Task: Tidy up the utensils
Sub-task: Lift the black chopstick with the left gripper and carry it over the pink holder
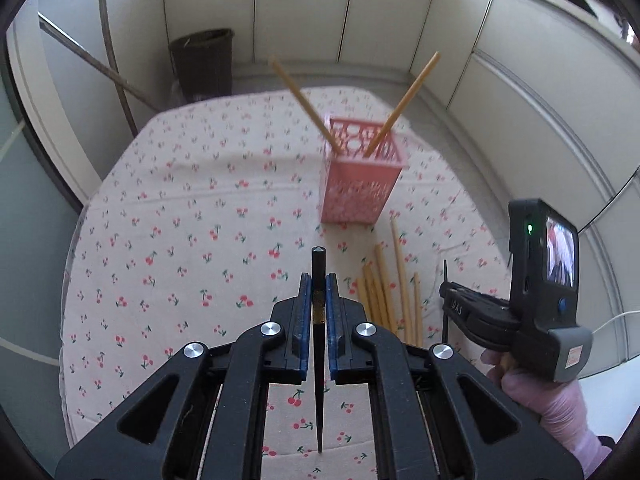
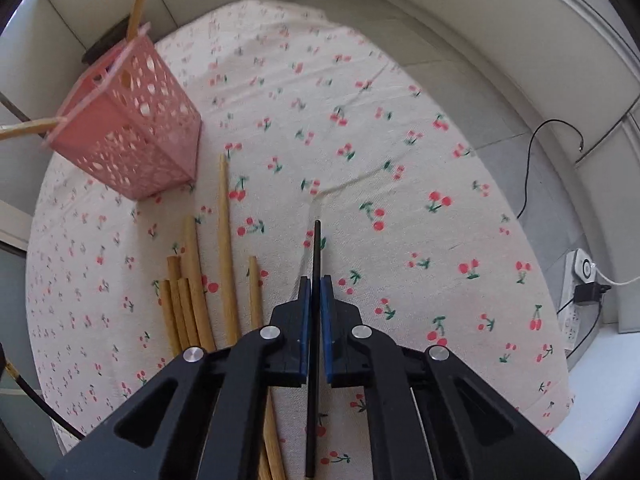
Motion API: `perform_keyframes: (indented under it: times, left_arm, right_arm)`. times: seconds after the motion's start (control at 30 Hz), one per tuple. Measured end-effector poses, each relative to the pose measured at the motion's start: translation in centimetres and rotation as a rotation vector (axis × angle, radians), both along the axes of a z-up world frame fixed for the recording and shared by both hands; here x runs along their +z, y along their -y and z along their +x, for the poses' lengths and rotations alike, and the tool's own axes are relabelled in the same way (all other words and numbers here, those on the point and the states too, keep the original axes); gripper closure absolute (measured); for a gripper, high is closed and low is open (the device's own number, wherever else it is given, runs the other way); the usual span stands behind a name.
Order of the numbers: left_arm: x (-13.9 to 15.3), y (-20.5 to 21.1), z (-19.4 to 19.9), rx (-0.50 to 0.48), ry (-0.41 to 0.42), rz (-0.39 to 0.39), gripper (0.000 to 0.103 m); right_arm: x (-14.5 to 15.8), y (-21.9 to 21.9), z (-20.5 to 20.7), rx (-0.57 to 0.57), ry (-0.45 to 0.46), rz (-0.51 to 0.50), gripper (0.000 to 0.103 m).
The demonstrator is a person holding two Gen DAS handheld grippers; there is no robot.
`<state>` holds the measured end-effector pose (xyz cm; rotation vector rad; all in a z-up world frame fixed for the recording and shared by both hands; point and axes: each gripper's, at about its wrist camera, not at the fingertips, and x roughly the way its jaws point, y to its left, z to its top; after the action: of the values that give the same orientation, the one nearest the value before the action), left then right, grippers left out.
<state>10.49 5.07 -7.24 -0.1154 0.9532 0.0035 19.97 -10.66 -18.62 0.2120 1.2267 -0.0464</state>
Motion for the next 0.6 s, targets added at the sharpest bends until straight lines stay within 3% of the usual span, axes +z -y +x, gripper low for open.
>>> perform_keyframes:
  times: [0.13,0.37,0.6]
  left_arm:
    - [2.3,0.1,-1.2,-0.018,0.087,-0.013,0.097]
    - [5.2,0.6,-3.6,-0.039,0.182,-0.006,0.097]
    - [7.1,1.4,-4.6,-0.049,0.233,0.005,0.097]
  right_arm:
    - [4.4,1.3,-2.4,0.002,0.150,0.032,0.098]
    - [11.3,2.8,-6.4,0.020,0.385,0.002,0.098]
    - [15.1,4.6,-8.7,0.018,0.481,0.039,0.098]
